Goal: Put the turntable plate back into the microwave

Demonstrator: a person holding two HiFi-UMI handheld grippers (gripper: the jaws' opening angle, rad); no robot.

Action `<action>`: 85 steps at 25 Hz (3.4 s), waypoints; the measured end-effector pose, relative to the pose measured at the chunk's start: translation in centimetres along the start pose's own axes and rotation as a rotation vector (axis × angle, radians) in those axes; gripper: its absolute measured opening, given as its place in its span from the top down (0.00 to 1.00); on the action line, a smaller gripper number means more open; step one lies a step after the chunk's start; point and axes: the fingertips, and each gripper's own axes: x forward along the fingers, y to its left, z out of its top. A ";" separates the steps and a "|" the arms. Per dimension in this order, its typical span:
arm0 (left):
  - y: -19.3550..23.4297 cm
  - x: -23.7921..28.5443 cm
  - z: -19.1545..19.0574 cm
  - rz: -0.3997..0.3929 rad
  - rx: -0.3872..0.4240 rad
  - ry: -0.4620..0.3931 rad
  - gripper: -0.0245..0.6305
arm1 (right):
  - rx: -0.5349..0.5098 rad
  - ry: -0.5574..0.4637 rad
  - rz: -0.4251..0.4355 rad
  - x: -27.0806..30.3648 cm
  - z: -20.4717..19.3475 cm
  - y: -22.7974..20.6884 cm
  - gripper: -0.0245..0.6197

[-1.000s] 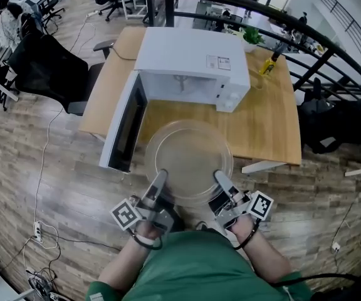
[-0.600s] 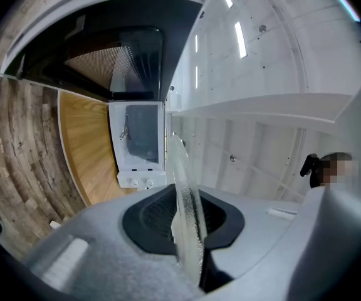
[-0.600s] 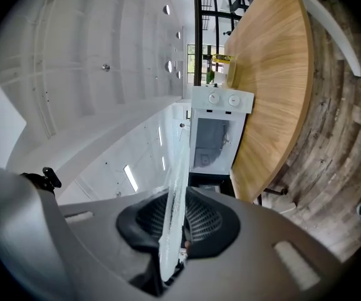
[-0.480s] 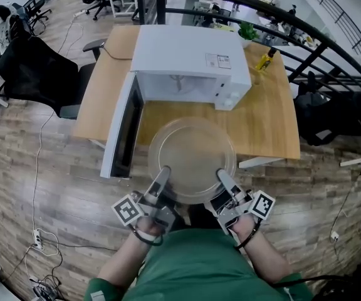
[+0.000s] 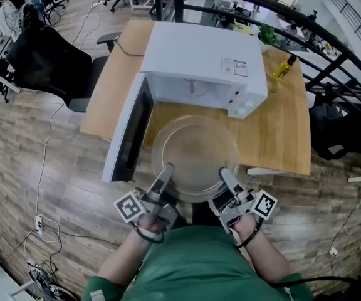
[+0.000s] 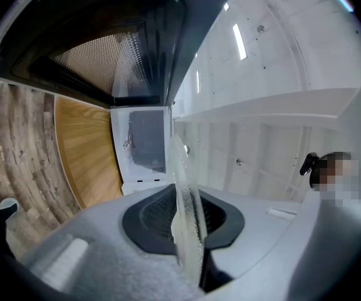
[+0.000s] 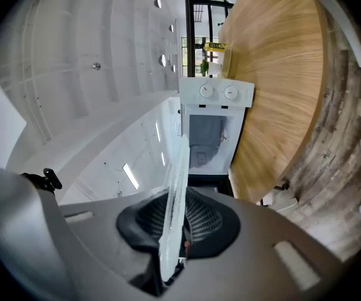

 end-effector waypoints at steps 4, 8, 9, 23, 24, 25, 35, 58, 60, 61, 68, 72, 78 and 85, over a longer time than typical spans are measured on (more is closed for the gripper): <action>1.0 2.0 1.0 0.019 0.007 -0.046 0.89 | 0.020 0.043 0.011 2.3 2.1 -0.8 0.89; 2.0 4.3 1.7 0.030 0.010 -0.091 0.89 | 0.032 0.078 0.023 4.2 4.6 -1.9 0.89; 2.3 4.9 1.9 0.031 0.015 -0.102 0.89 | 0.033 0.092 0.026 4.8 5.2 -2.1 0.89; 7.1 10.3 4.8 0.078 0.088 -0.204 0.89 | 0.044 0.238 0.003 11.0 10.6 -7.0 0.88; 7.3 10.6 5.0 0.077 0.088 -0.209 0.89 | 0.047 0.236 0.007 11.3 10.9 -7.2 0.88; 7.5 10.9 5.2 0.074 0.087 -0.212 0.89 | 0.050 0.234 0.010 11.6 11.1 -7.3 0.88; 10.9 13.4 7.0 0.076 0.073 -0.172 0.89 | 0.024 0.183 -0.028 13.4 12.7 -11.1 0.88; 17.2 16.1 11.2 0.081 0.013 -0.078 0.89 | -0.023 0.052 -0.104 16.6 13.1 -16.3 0.87; 17.7 16.3 11.4 0.080 0.012 -0.080 0.89 | -0.023 0.050 -0.101 16.9 13.2 -16.6 0.87; 18.0 16.4 11.6 0.081 0.014 -0.079 0.89 | -0.024 0.050 -0.100 17.0 13.3 -16.8 0.87; 19.1 17.1 12.4 0.079 0.010 -0.091 0.89 | -0.021 0.048 -0.097 18.3 14.0 -17.7 0.87; 19.7 17.4 12.7 0.083 0.006 -0.097 0.89 | -0.023 0.048 -0.100 18.6 14.2 -18.4 0.87; 20.8 17.7 13.0 0.084 0.013 -0.096 0.89 | -0.023 0.045 -0.111 19.0 14.5 -19.5 0.87; 21.8 18.2 13.4 0.099 0.012 -0.101 0.90 | -0.030 0.037 -0.127 19.5 14.8 -20.4 0.88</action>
